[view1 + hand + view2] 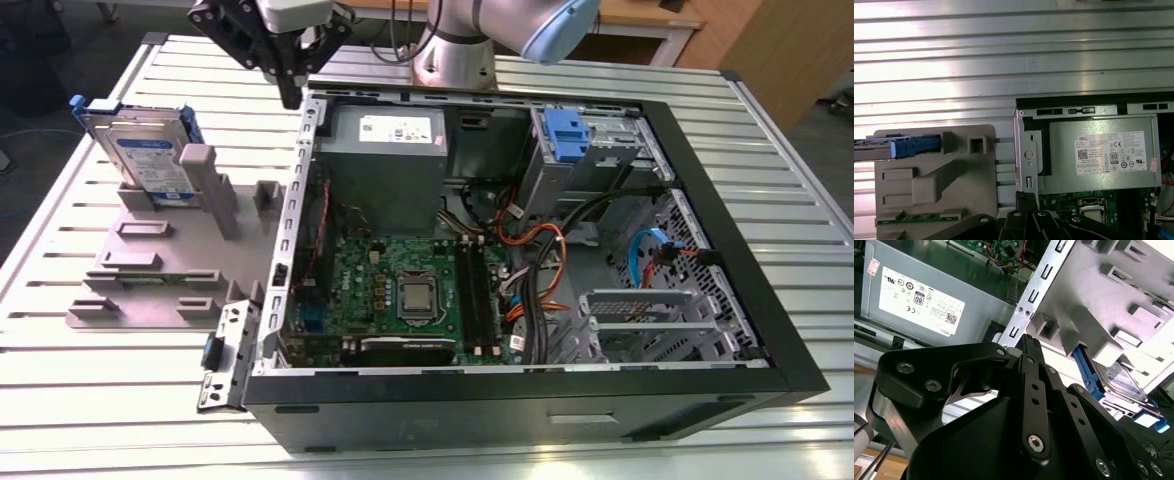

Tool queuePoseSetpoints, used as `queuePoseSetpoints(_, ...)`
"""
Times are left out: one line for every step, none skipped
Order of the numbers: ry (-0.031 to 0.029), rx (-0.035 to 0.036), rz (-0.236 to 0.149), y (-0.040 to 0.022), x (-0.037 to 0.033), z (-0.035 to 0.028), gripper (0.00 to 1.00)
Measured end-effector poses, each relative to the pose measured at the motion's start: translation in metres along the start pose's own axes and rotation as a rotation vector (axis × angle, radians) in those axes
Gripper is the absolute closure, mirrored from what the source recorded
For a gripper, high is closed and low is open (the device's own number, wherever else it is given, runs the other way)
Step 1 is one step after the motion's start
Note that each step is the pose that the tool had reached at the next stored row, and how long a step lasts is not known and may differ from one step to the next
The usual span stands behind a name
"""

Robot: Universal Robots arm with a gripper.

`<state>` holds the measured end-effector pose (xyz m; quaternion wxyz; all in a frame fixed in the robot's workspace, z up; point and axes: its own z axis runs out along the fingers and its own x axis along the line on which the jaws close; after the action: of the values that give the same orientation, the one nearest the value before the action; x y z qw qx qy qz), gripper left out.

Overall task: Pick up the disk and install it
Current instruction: 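Reach for the disk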

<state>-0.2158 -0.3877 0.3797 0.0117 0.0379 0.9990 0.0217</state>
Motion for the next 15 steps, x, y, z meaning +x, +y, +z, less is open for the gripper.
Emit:
queuePoseSetpoints(0.0,0.0,0.0,0.0,0.0002,0.0,0.89)
queuePoseSetpoints(0.0001,0.0,0.0,-0.0001,0.0014,0.0003,0.89)
queuePoseSetpoints(0.0002,0.0,0.0,-0.0002,0.0023,0.0006,0.89)
queuePoseSetpoints(0.0002,0.0,0.0,-0.0002,0.0024,0.0007,0.89)
queuePoseSetpoints(0.0002,0.0,0.0,-0.0002,0.0026,0.0007,0.89)
queuePoseSetpoints(0.0002,0.0,0.0,-0.0002,0.0028,0.0007,0.89)
queuePoseSetpoints(0.0002,0.0,0.0,-0.0003,0.003,0.0008,0.89)
queuePoseSetpoints(0.0002,0.0,0.0,-0.0003,0.0032,0.0008,0.89)
queuePoseSetpoints(0.0002,0.0,0.0,-0.0003,0.0033,0.0009,0.89)
queuePoseSetpoints(0.0002,0.0,0.0,-0.0003,0.0035,0.0009,0.89)
queuePoseSetpoints(0.0003,0.0,0.0,-0.0003,0.0036,0.001,0.89)
queuePoseSetpoints(0.0003,0.0001,0.0,-0.0003,0.0038,0.001,0.89)
queuePoseSetpoints(0.0002,0.0,0.0,-0.0004,0.004,0.0011,0.89)
queuePoseSetpoints(0.0003,0.0001,0.0,-0.0004,0.0042,0.0011,0.89)
queuePoseSetpoints(0.0003,0.0001,0.0,-0.0004,0.0044,0.0011,0.89)
